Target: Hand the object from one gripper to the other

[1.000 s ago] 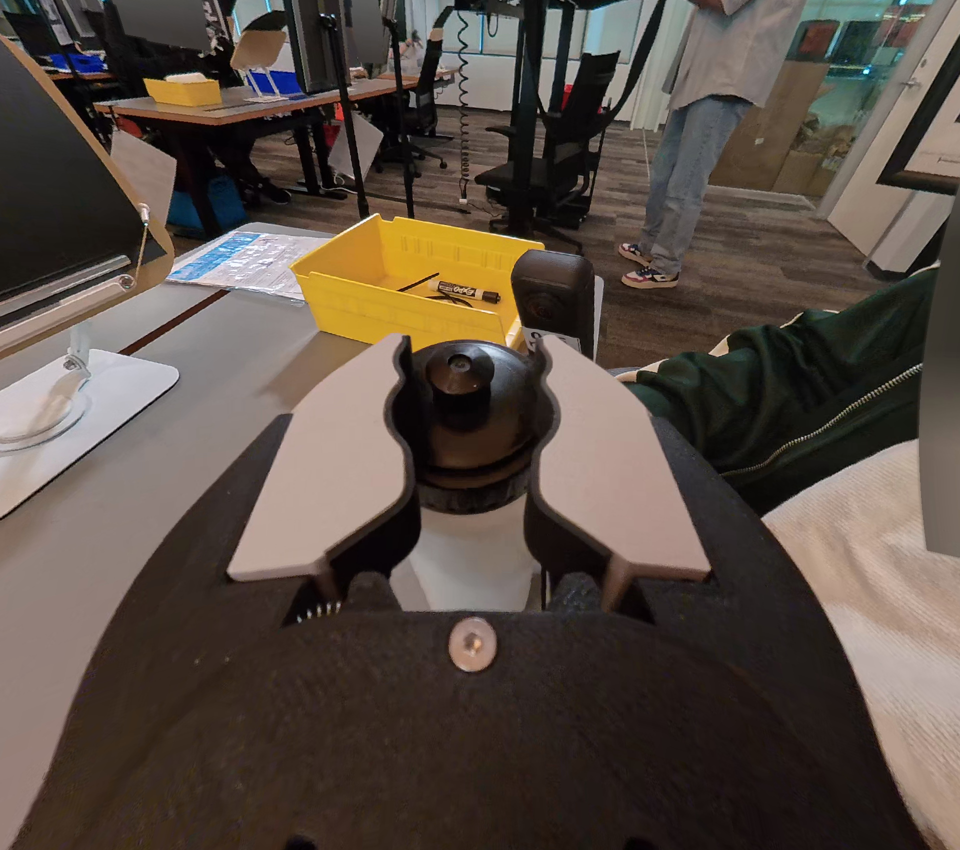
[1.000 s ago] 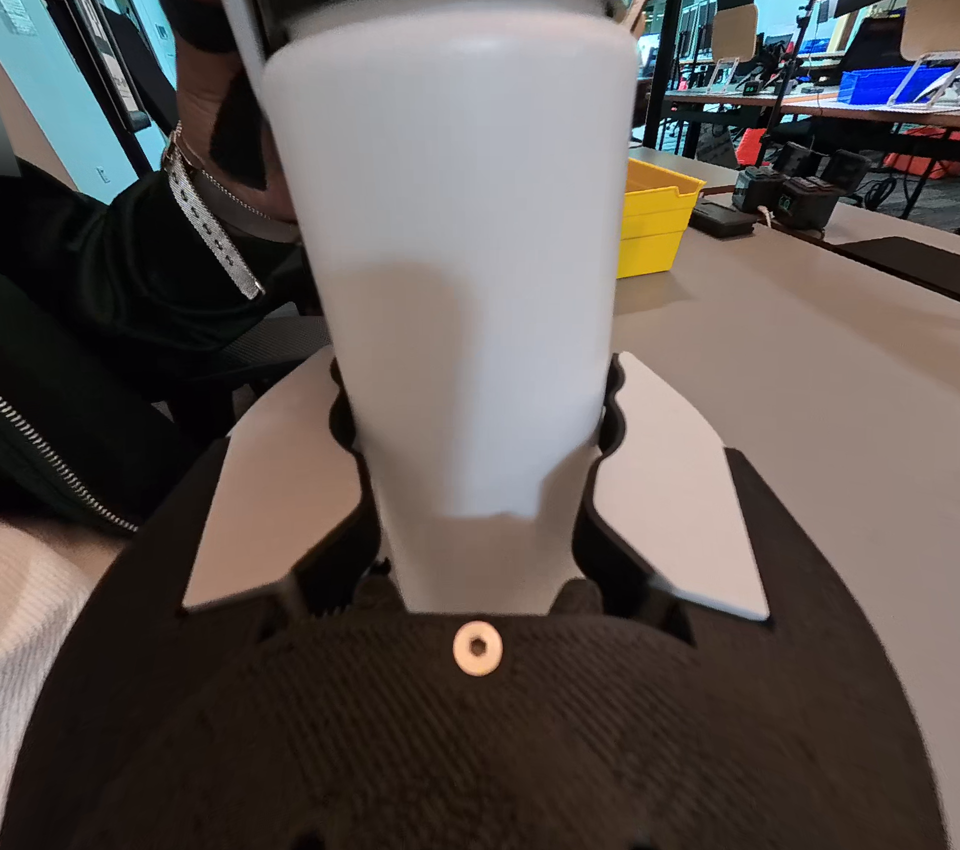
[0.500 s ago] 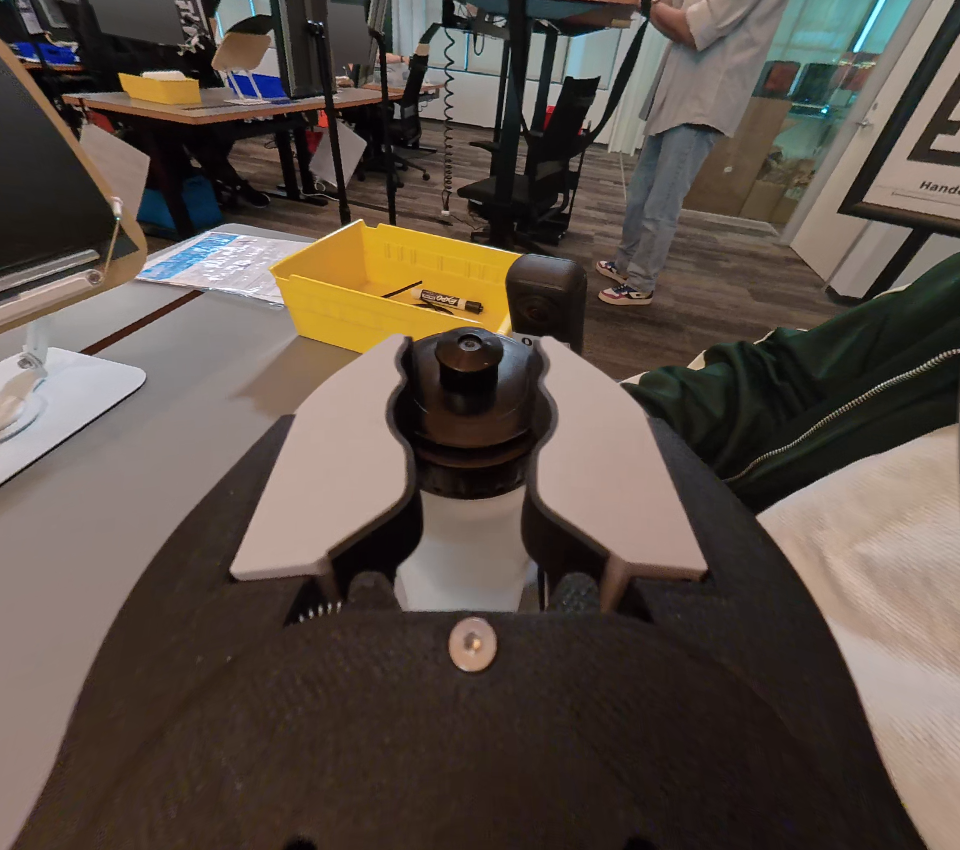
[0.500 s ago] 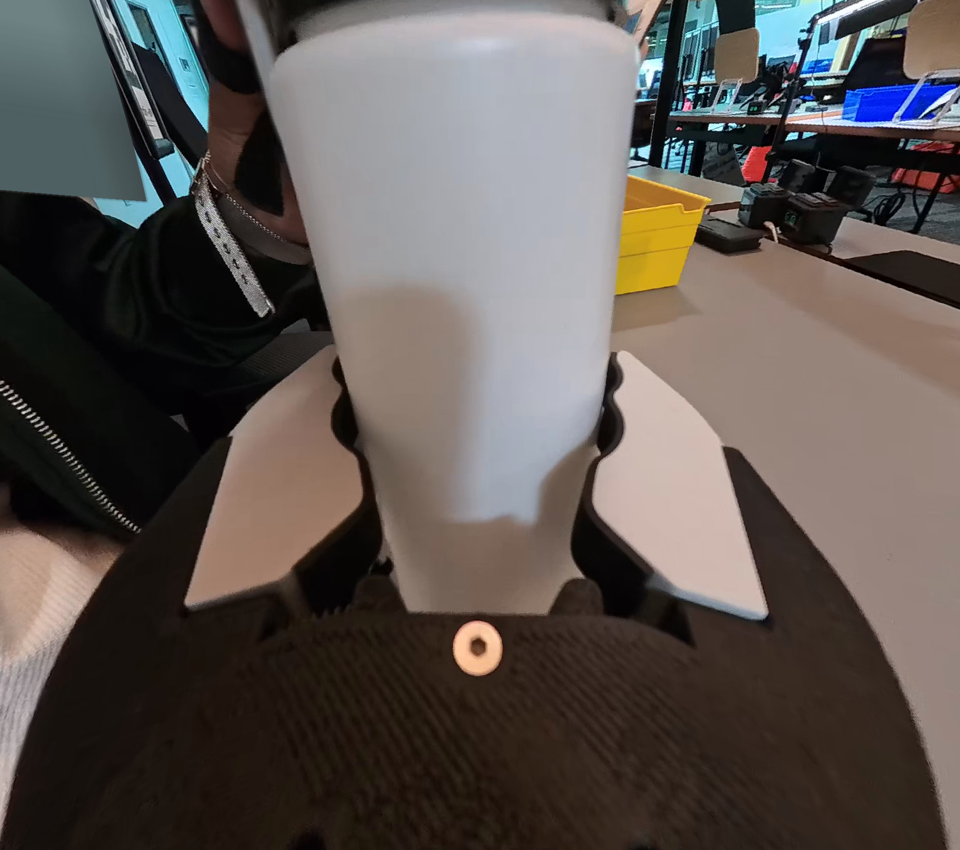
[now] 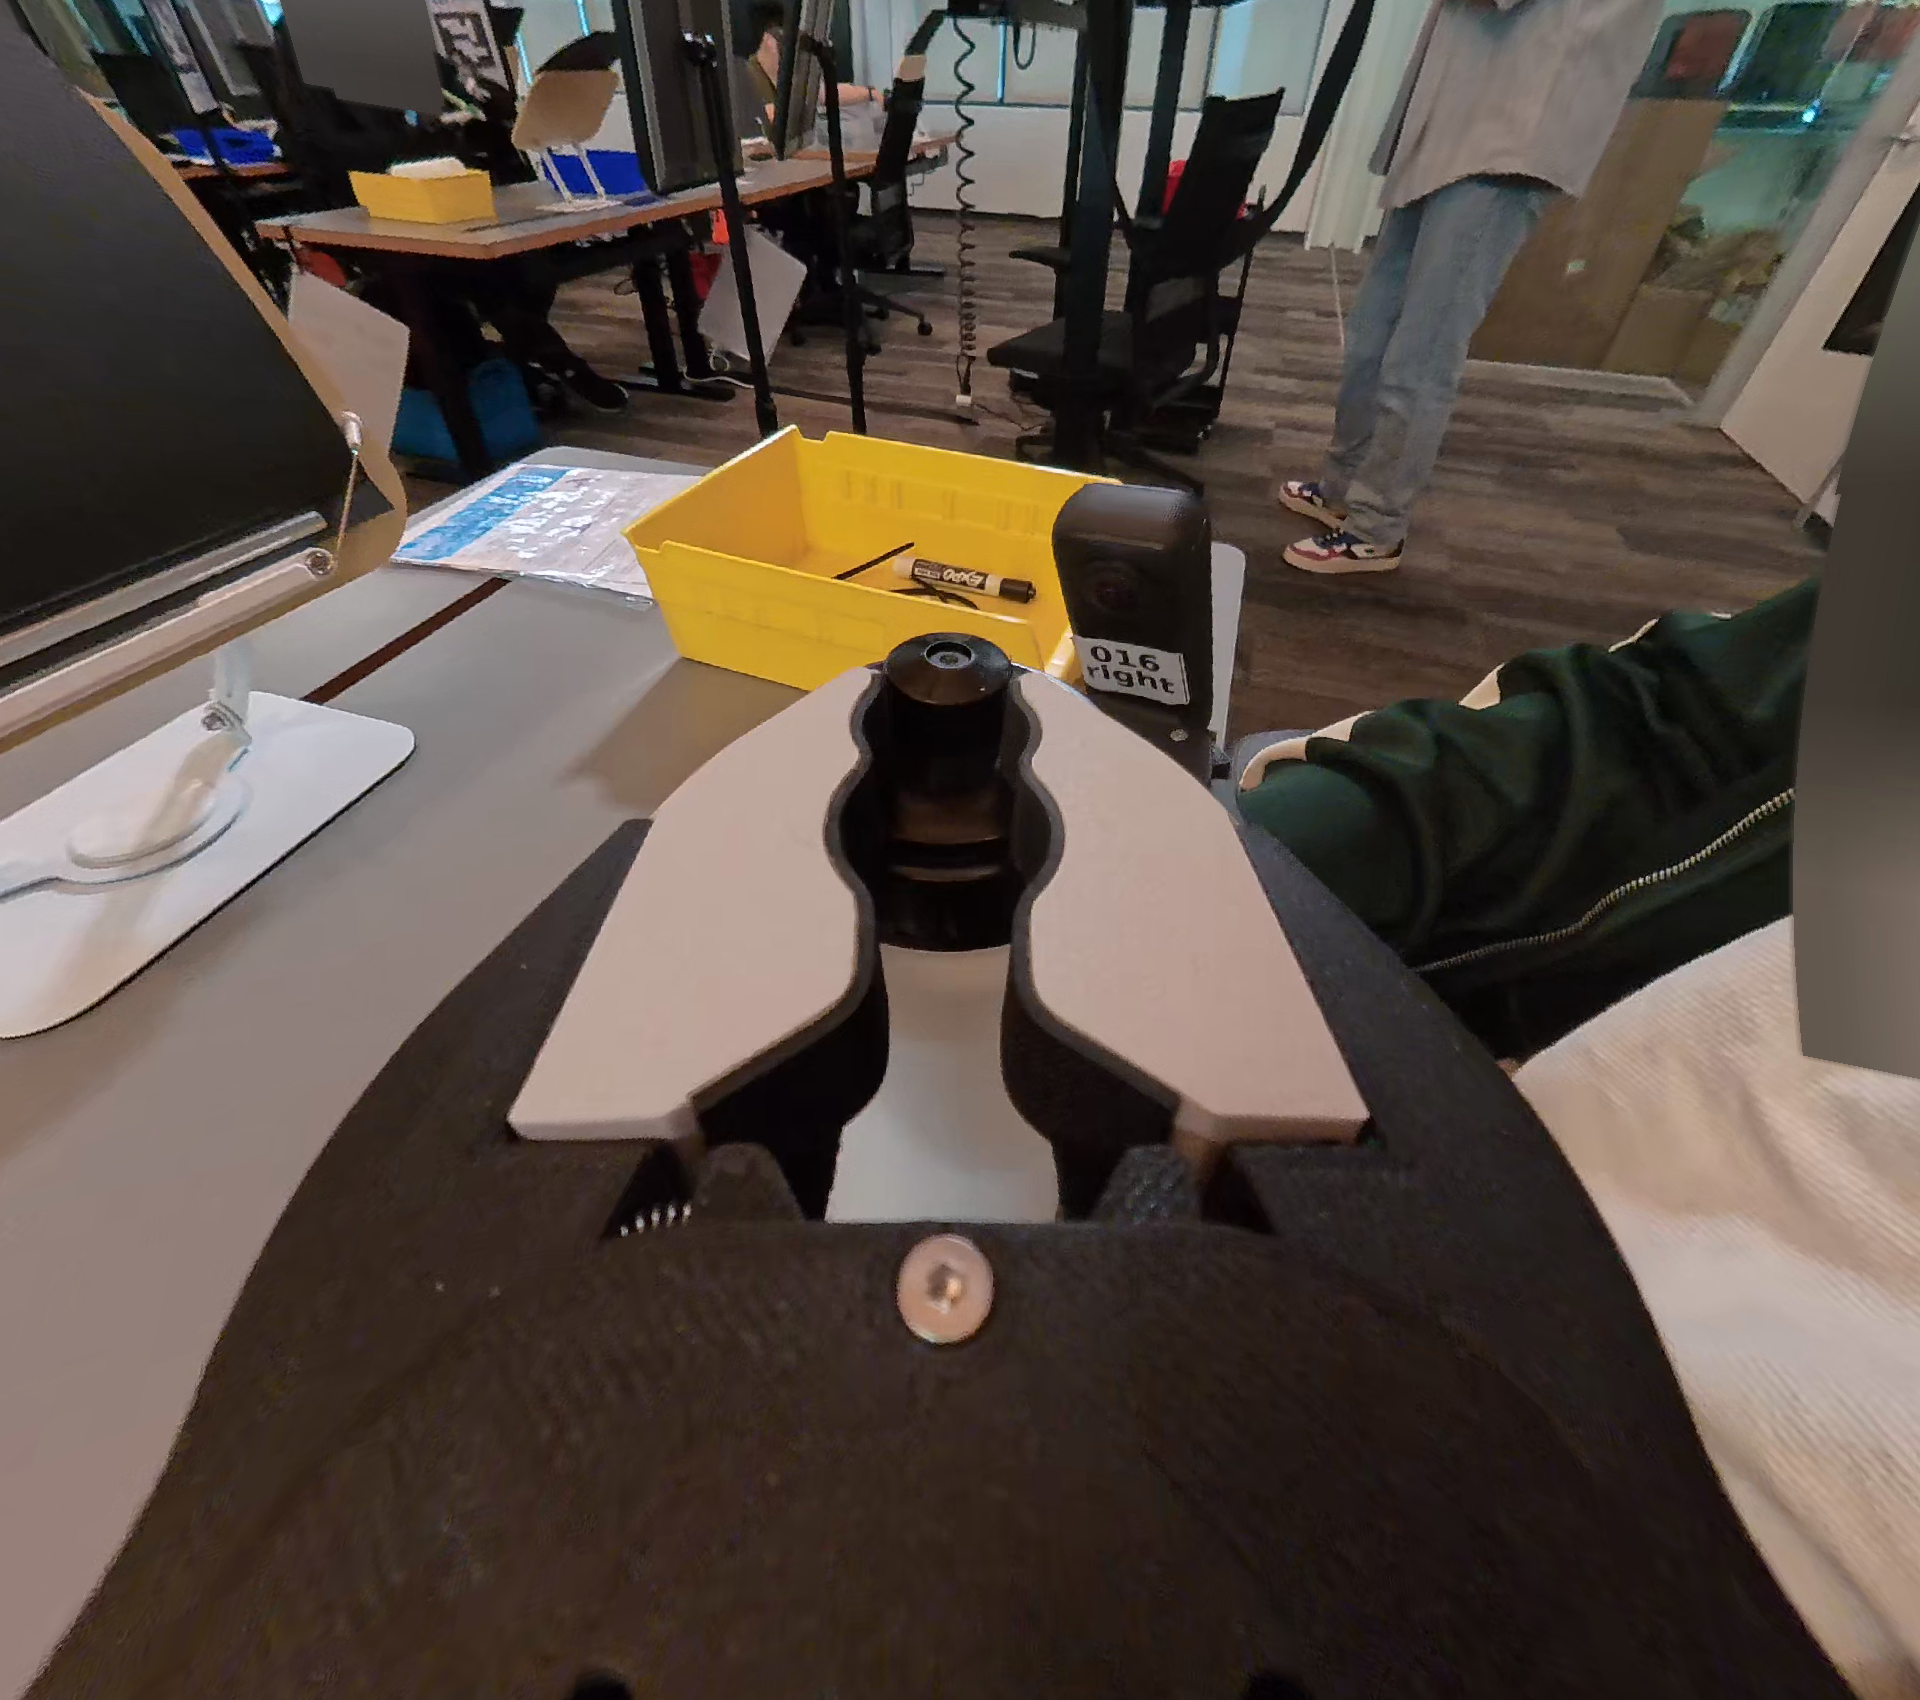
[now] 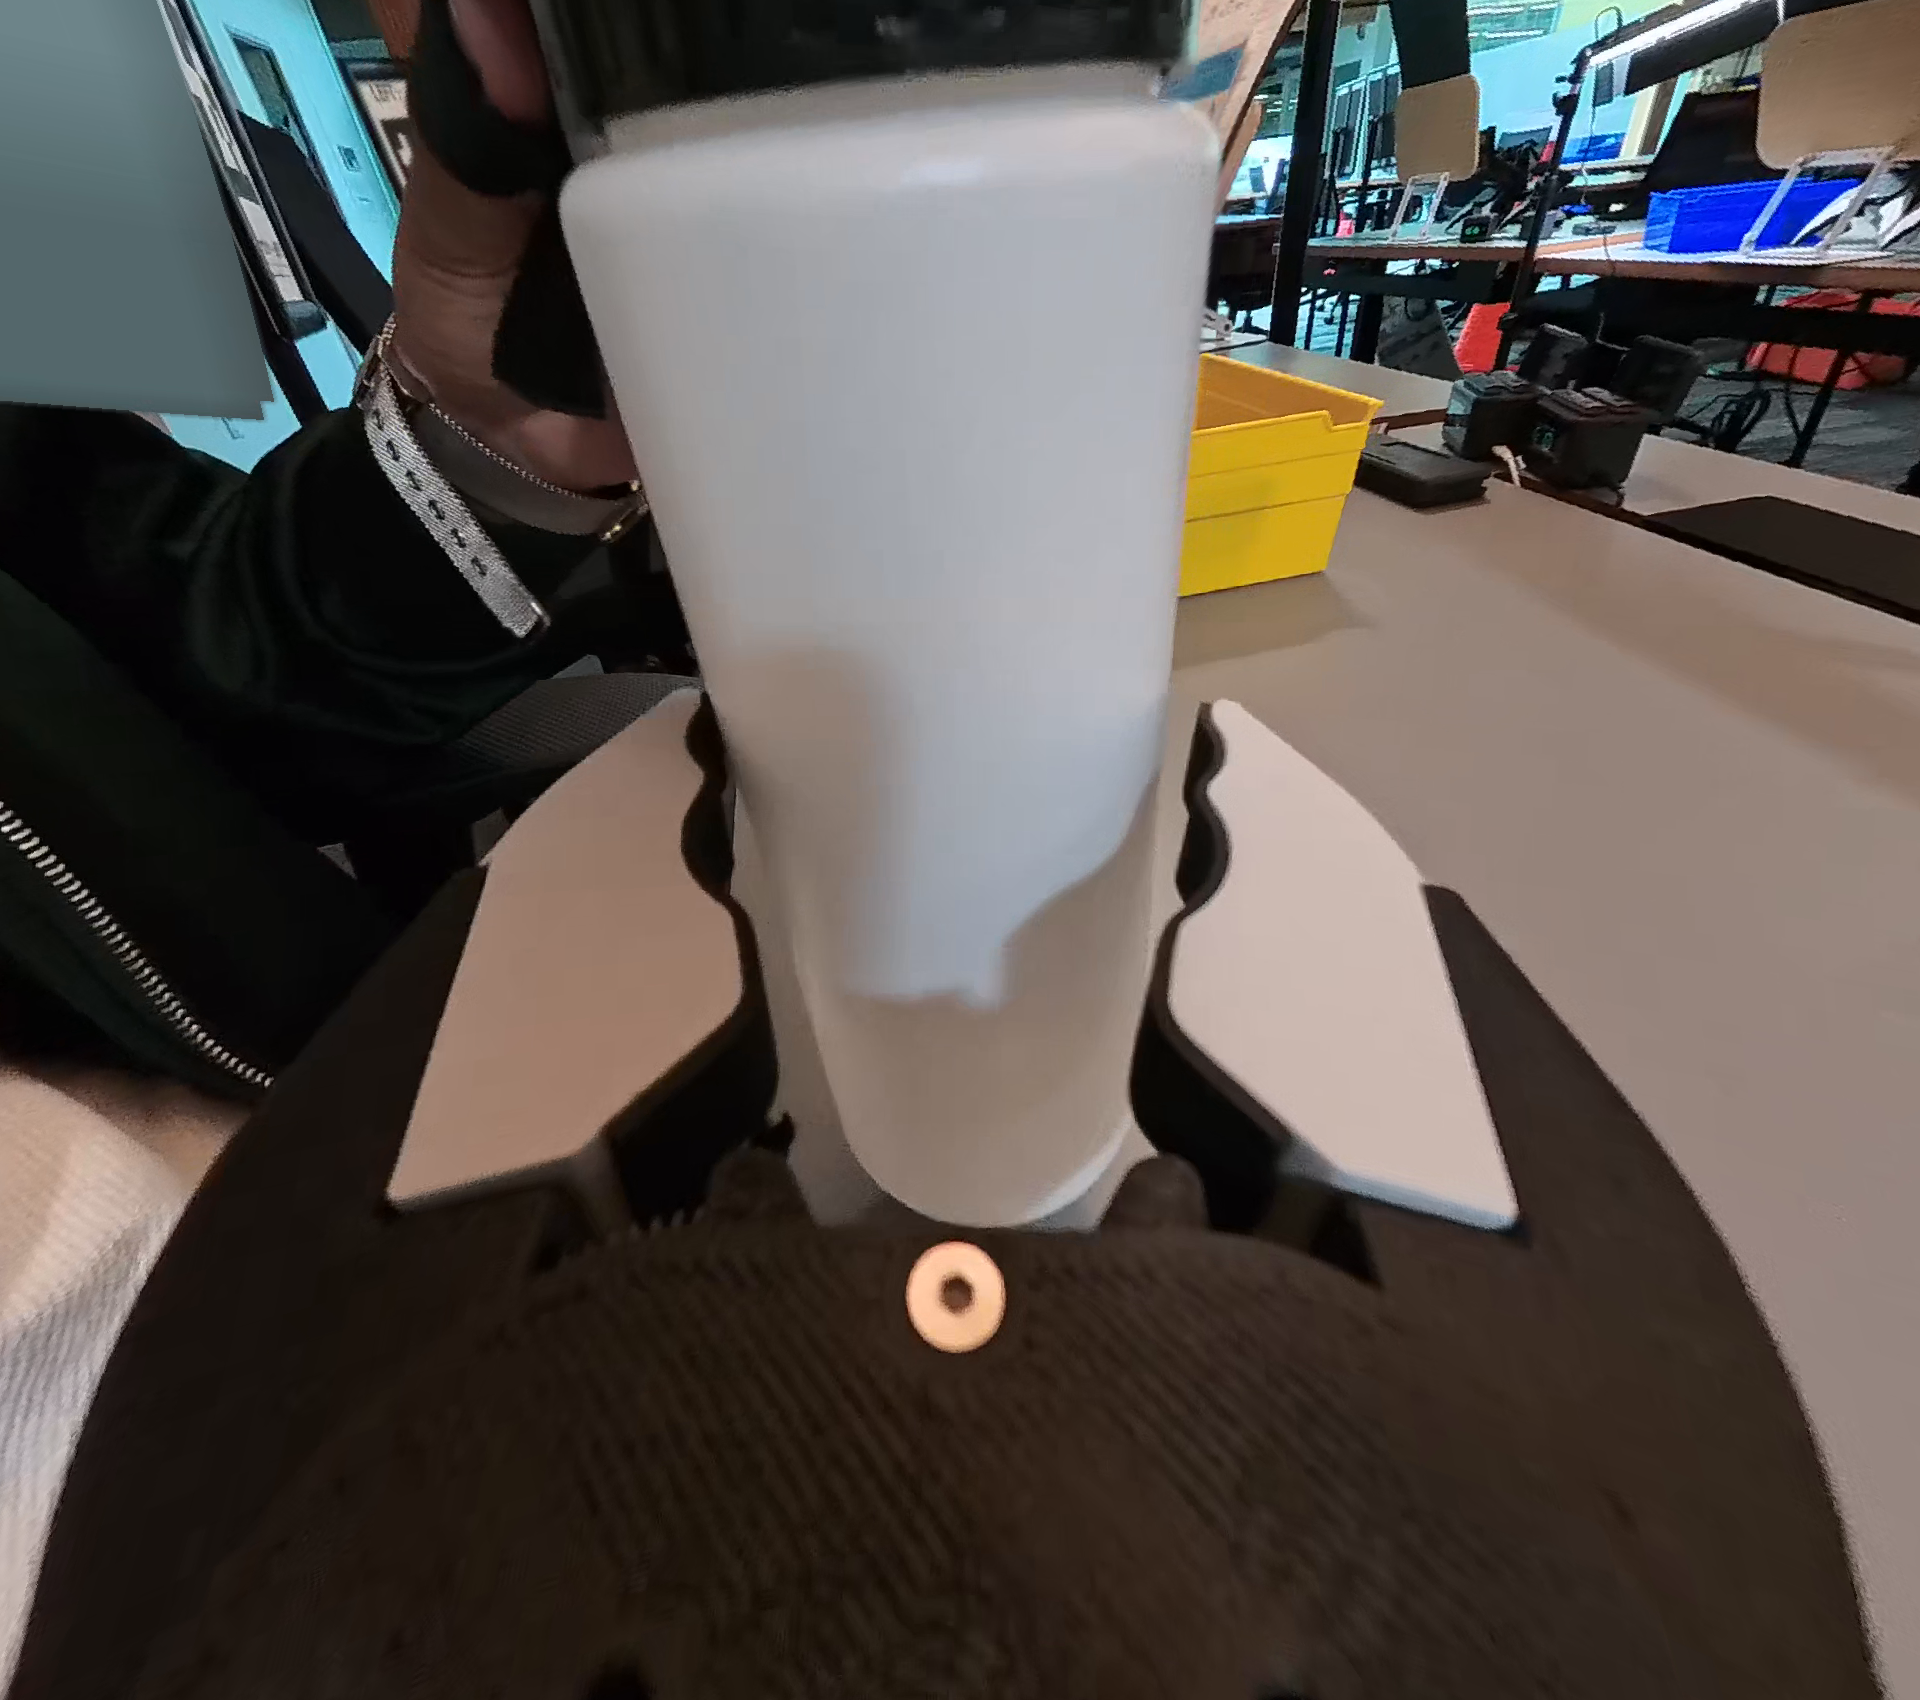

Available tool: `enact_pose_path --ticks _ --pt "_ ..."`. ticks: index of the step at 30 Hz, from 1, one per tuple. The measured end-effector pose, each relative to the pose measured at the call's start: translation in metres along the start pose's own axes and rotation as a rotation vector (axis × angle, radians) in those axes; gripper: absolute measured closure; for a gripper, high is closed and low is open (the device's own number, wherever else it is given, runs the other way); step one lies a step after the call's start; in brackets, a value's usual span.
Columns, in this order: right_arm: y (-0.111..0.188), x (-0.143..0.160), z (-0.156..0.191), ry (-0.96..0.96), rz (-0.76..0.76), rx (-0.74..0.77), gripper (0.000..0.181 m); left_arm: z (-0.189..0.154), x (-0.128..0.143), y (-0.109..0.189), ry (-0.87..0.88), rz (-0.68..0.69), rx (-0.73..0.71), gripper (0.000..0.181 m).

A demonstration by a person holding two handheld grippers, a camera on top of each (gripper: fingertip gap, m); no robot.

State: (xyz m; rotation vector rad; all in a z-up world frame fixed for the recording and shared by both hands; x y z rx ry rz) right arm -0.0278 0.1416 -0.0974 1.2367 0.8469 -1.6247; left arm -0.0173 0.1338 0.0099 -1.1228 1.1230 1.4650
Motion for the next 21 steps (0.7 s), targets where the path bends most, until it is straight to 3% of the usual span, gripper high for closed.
enact_pose_path --ticks 19,21 --pt "-0.001 -0.002 0.008 0.046 0.010 -0.010 0.096 -0.006 -0.014 0.001 0.010 -0.121 0.016 0.160" --pt "0.000 -0.004 0.007 0.047 0.003 -0.004 0.096 -0.006 -0.016 0.002 0.009 -0.131 0.017 0.150"
Point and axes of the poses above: each gripper's, where its closed fingertips meet, y back along the fingers, x out of its underside, z = x × y across the jaws, the point moved 1 cm from there along y, back along the fingers, and after that the axes turned 10 degrees about -y, right-handed, at the moved point
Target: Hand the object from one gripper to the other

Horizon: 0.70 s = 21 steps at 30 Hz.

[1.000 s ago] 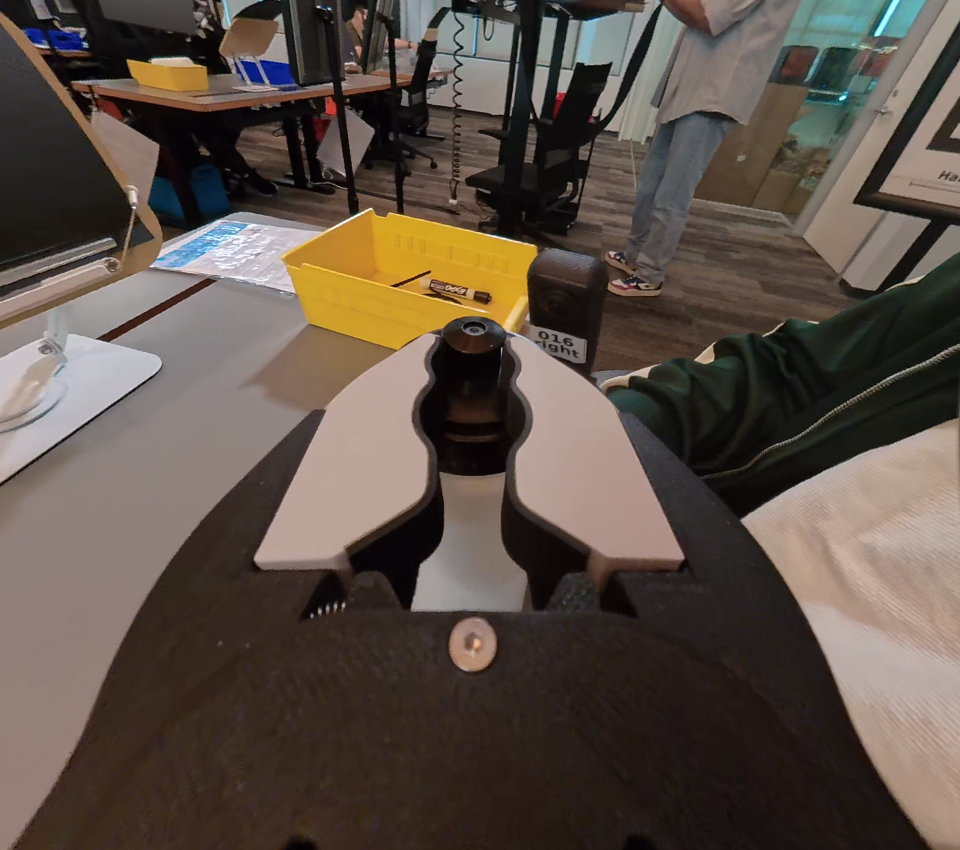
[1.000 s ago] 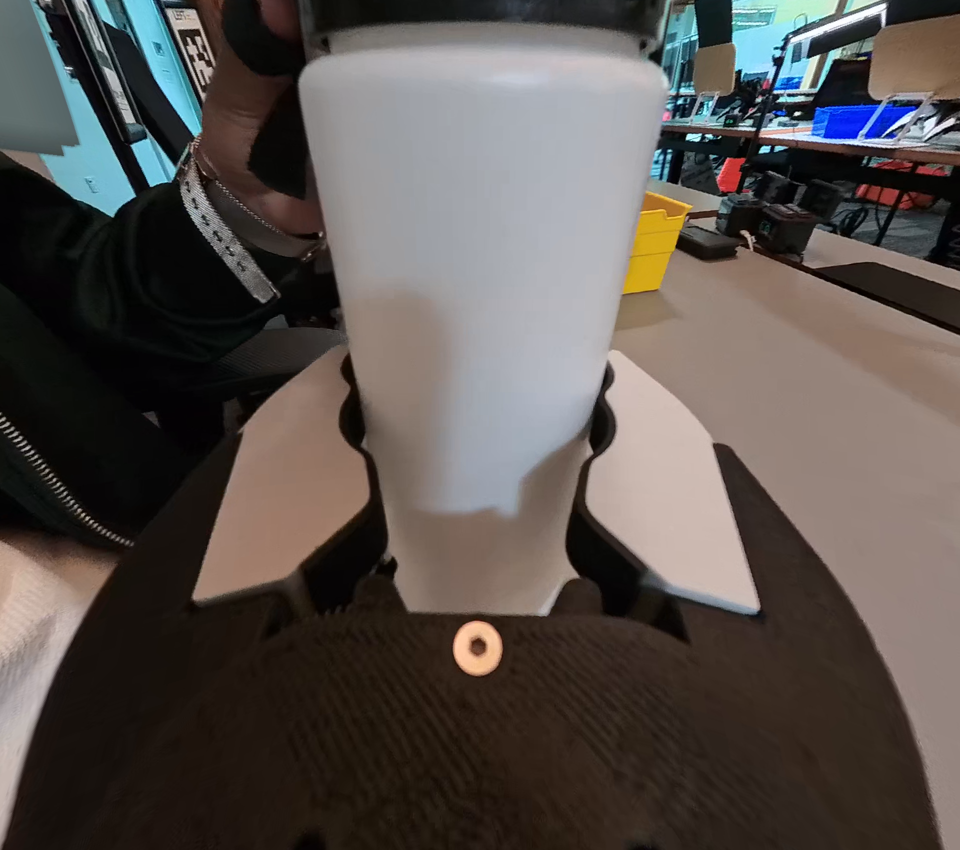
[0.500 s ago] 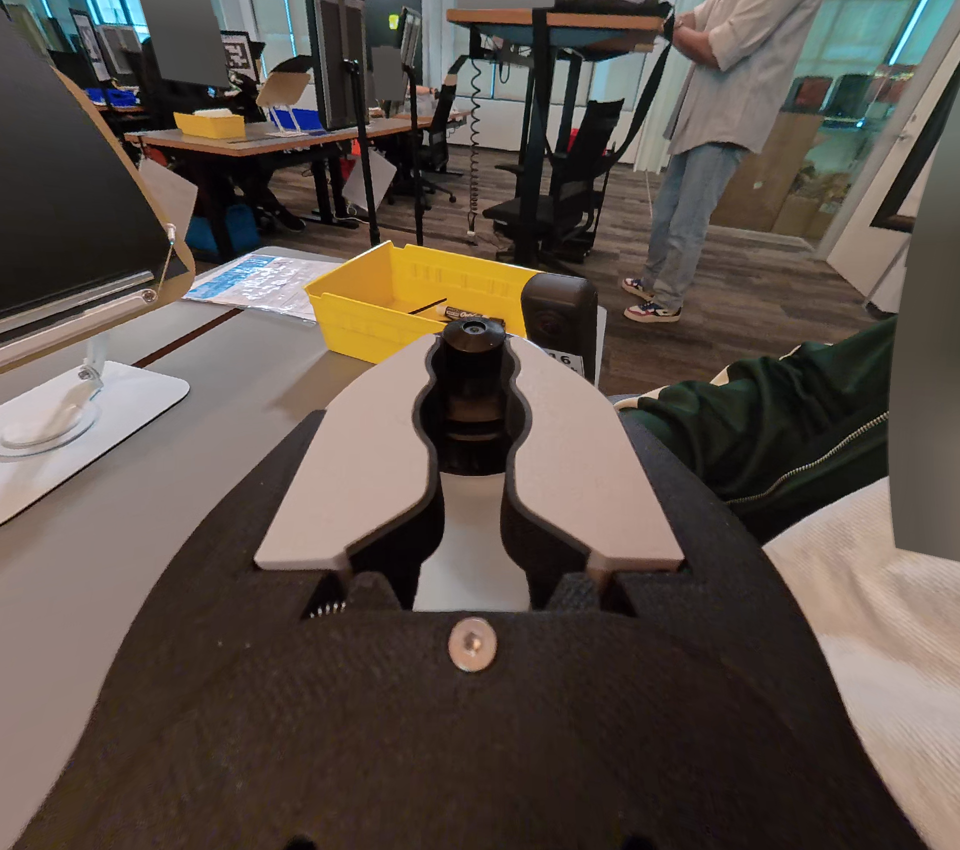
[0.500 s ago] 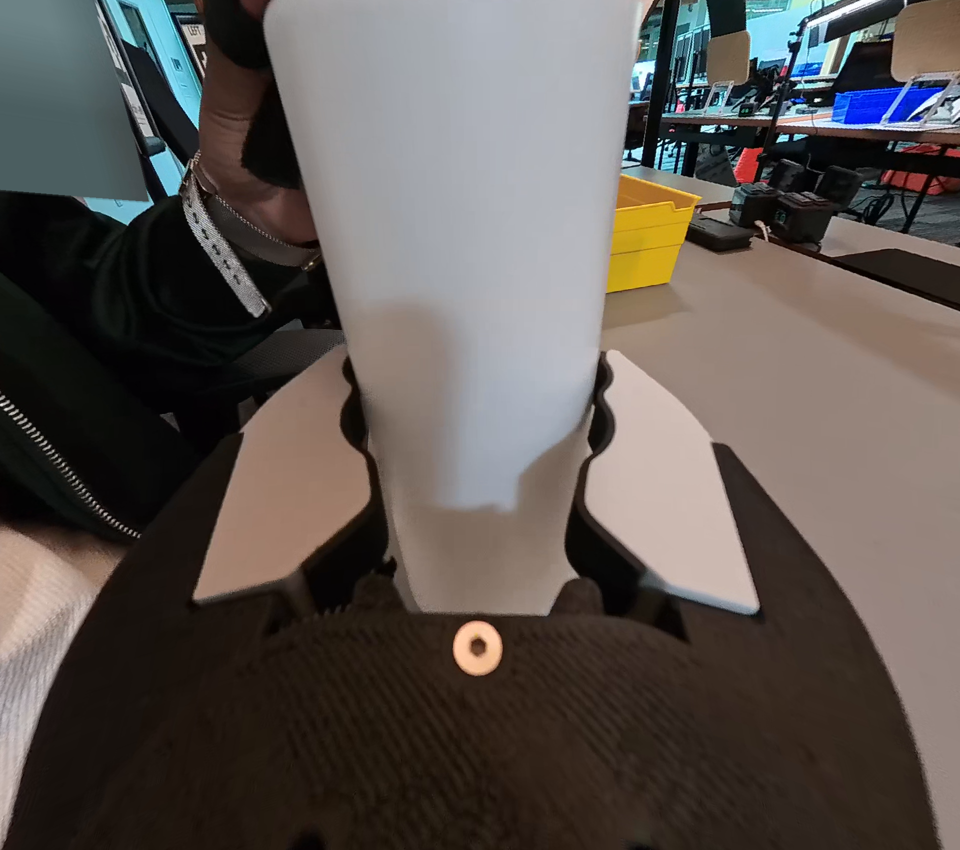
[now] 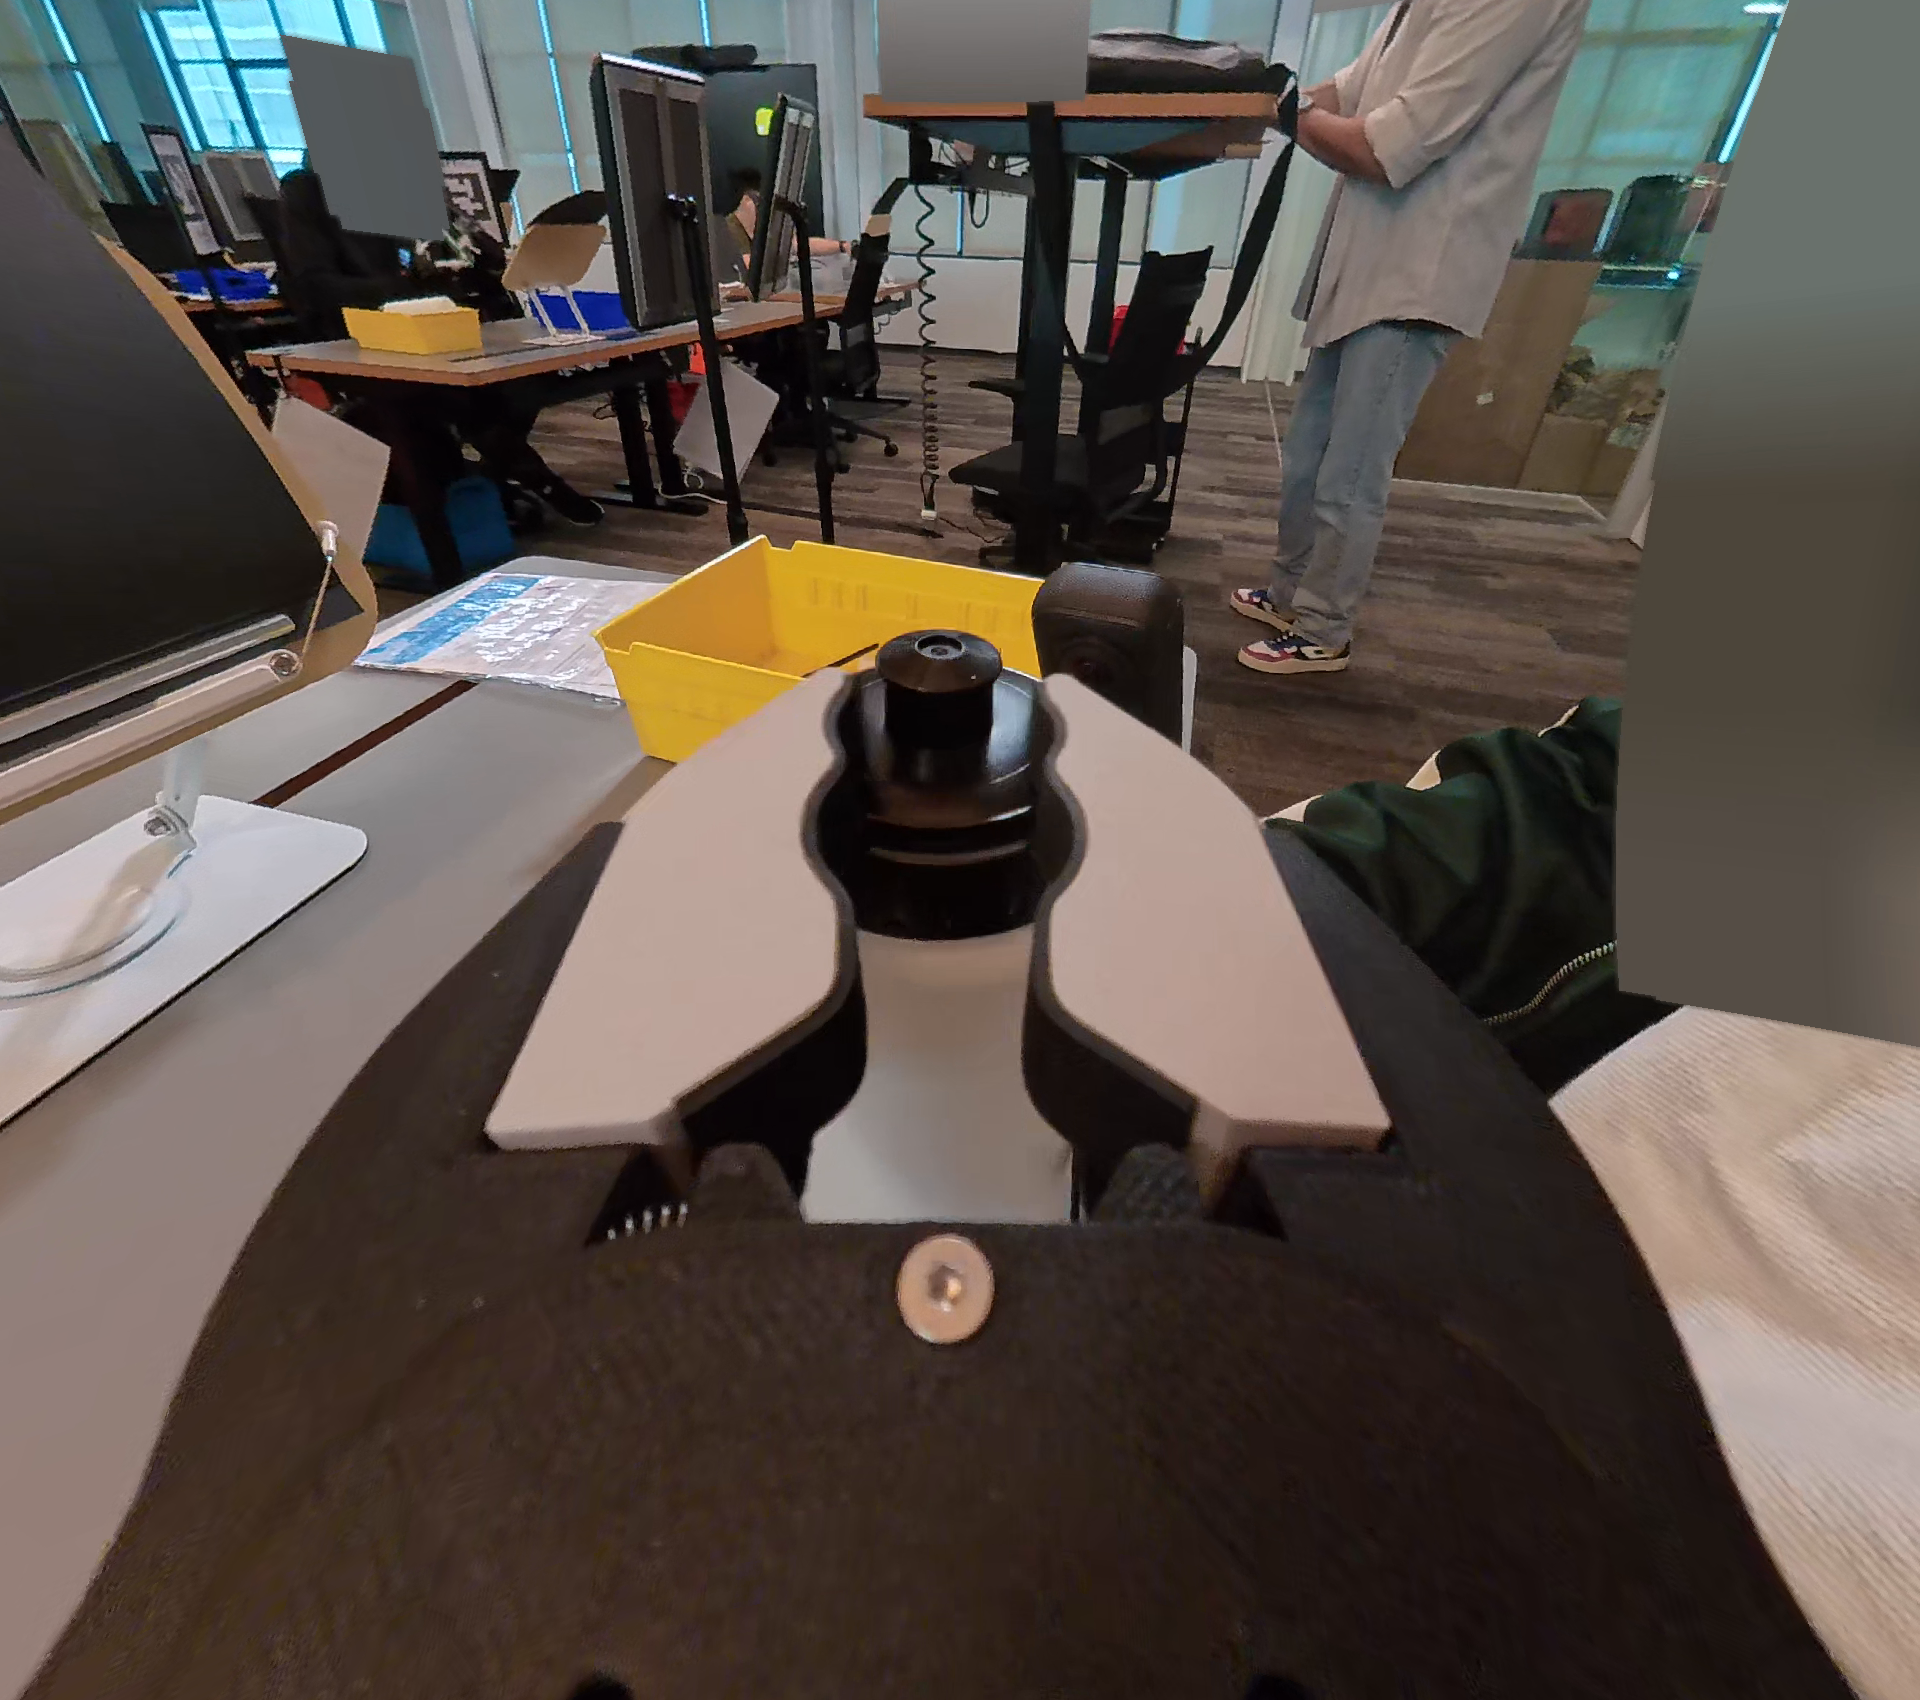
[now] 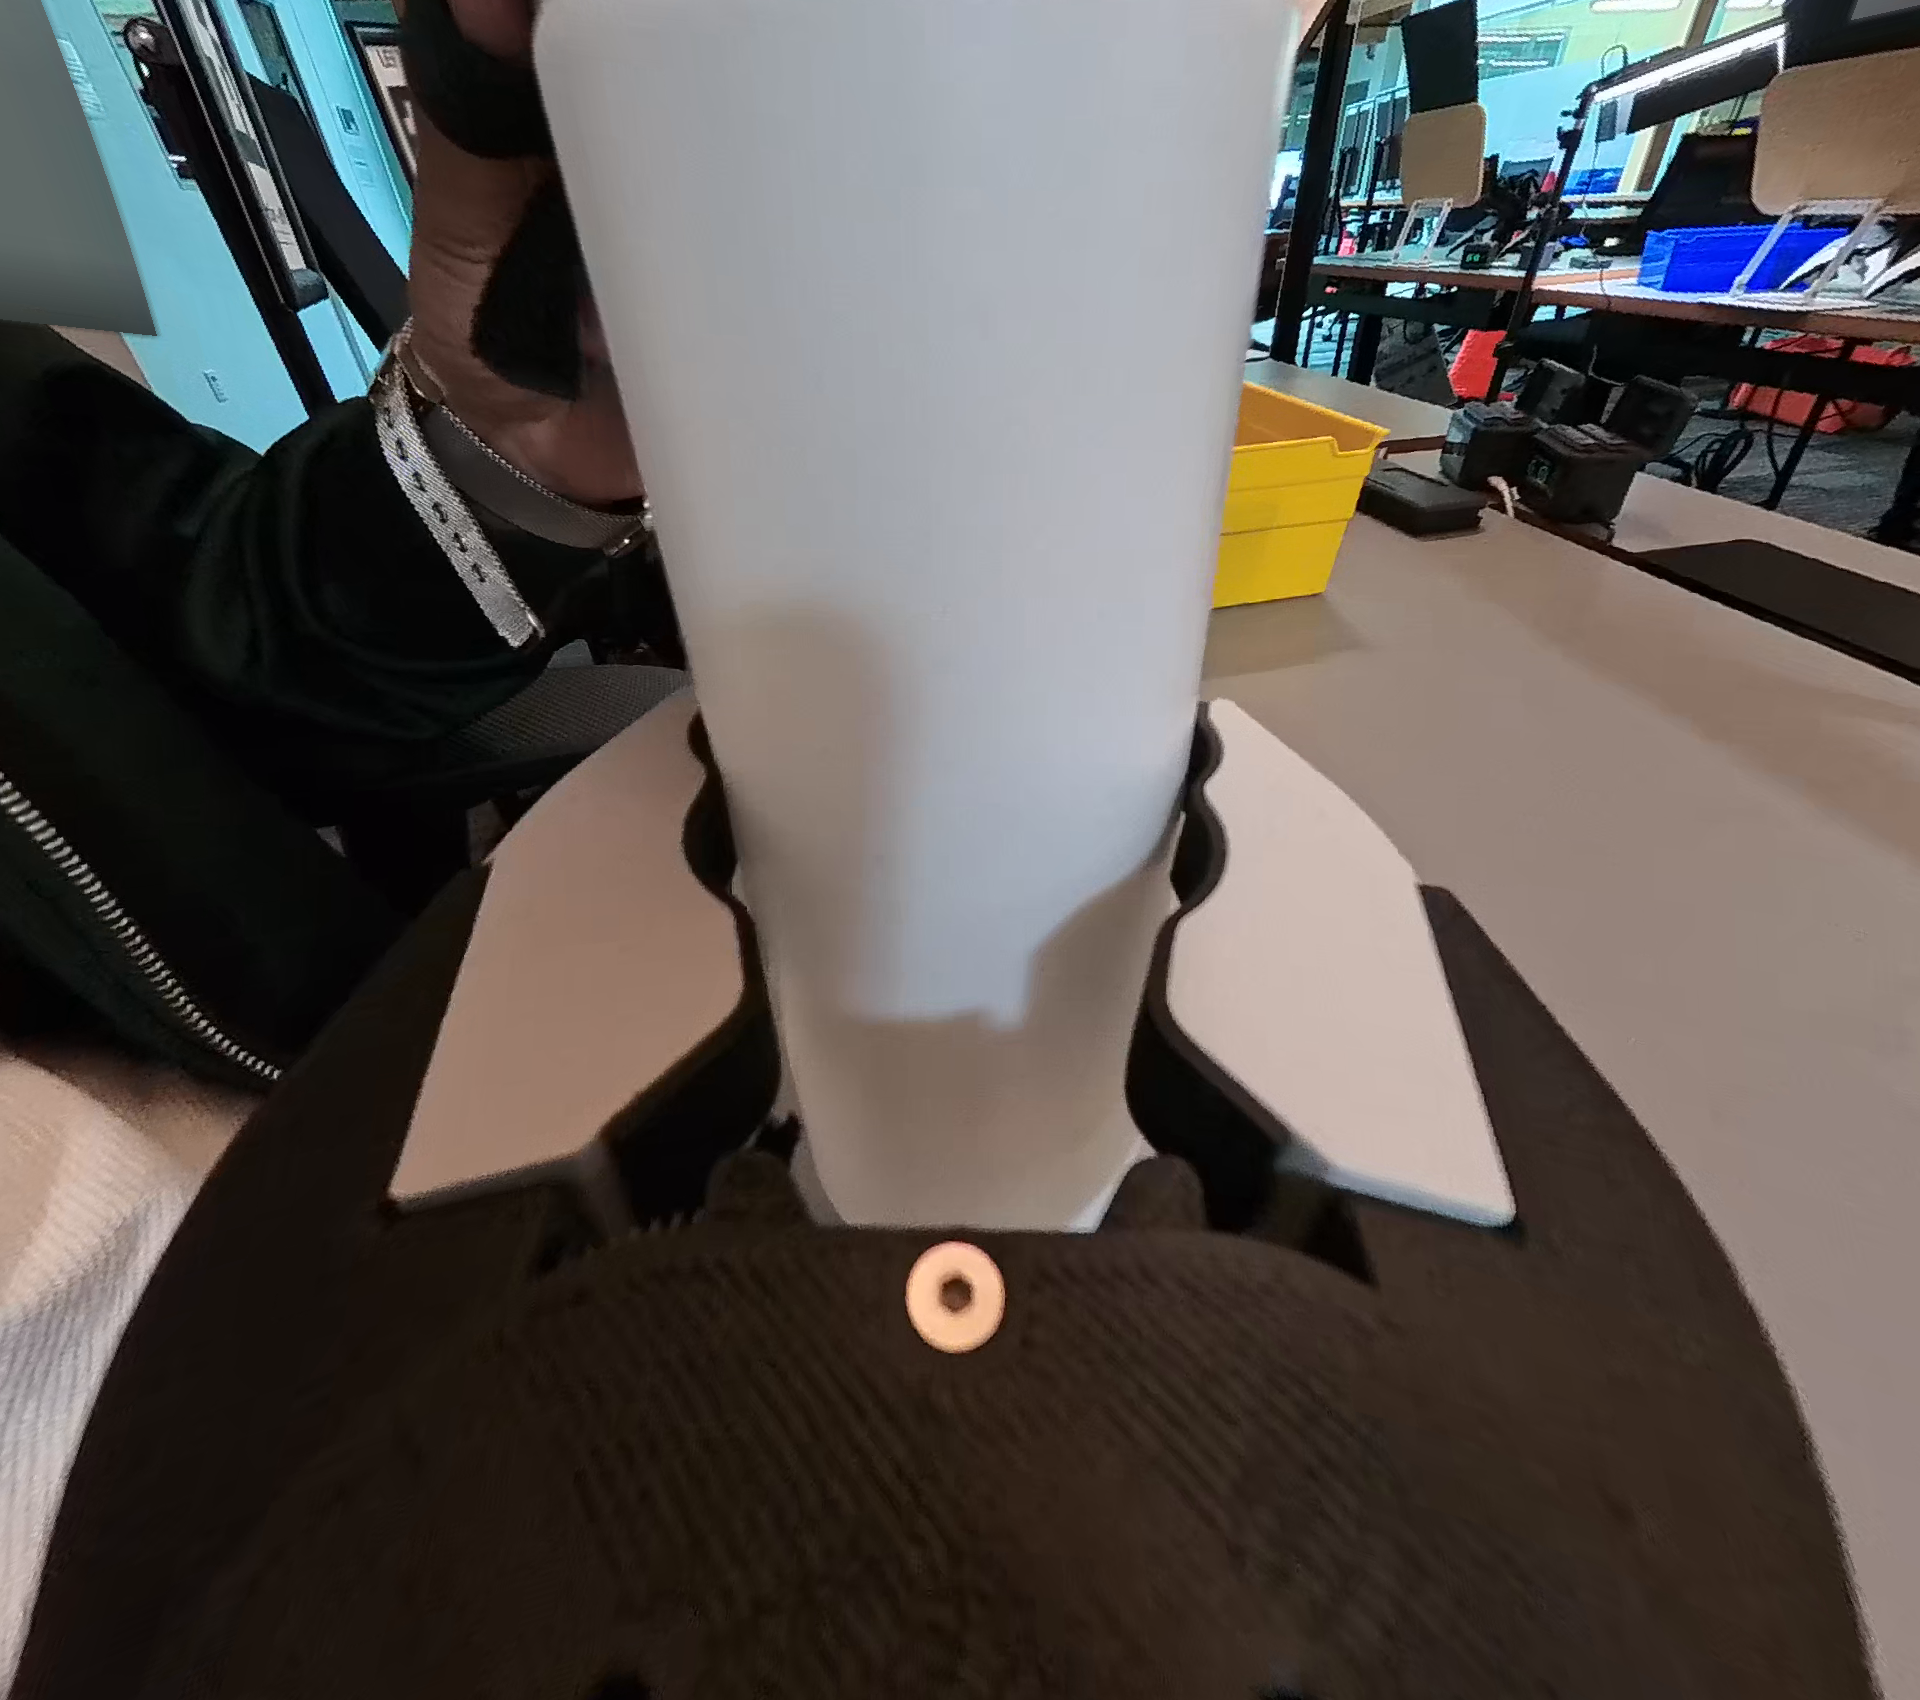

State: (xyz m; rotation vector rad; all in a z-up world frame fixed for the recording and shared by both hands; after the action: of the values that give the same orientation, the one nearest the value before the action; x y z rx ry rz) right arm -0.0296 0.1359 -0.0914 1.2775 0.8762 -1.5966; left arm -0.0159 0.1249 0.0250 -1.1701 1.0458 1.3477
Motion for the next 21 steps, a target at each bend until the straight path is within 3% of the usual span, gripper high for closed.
enact_pose_path --ticks 4,21 --pt "0.005 -0.007 -0.003 -0.015 -0.036 0.006 0.096 0.004 -0.003 0.002 -0.008 -0.014 -0.024 0.138" --pt "0.010 -0.009 -0.011 -0.018 -0.041 0.027 0.096 0.017 -0.007 0.012 0.004 -0.037 -0.068 0.135"
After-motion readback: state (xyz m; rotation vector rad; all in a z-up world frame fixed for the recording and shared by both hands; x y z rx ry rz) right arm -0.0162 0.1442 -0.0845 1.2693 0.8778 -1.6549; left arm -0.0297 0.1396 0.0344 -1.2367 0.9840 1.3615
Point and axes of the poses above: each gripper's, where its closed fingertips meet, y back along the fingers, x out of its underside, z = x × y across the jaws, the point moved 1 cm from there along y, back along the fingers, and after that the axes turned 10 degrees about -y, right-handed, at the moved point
